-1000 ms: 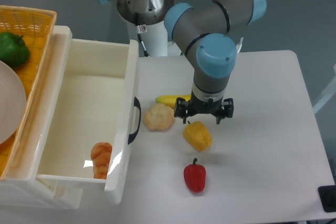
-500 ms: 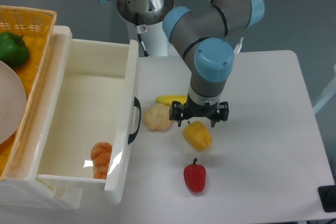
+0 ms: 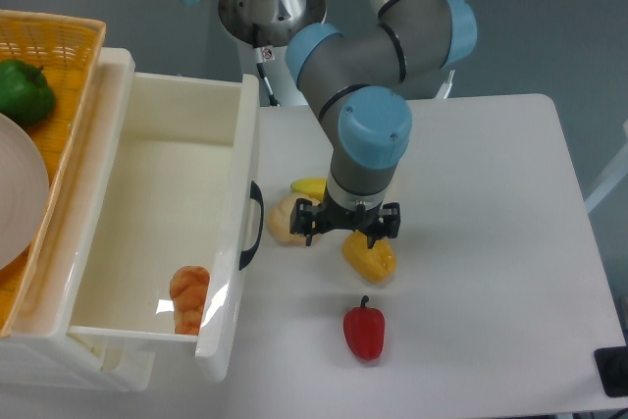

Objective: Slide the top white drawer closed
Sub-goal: 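Move the gripper toward the front face of the open white drawer, then push the drawer front with the gripper into the cabinet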

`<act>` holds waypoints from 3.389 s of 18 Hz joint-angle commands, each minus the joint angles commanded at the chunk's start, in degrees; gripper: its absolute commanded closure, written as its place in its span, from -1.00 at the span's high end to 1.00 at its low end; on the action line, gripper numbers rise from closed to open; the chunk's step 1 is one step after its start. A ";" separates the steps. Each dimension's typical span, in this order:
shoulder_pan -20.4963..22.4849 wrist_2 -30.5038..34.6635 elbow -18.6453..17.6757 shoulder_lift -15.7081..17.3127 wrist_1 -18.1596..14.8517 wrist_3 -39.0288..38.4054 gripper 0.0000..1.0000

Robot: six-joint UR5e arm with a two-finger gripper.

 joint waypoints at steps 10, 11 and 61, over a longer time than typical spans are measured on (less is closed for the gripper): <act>0.00 -3.87 -0.26 -1.15 -0.17 0.00 1.00; 0.00 -3.87 -0.26 -1.15 -0.18 -0.09 1.00; -5.62 -7.65 0.00 0.79 -0.26 -2.90 1.00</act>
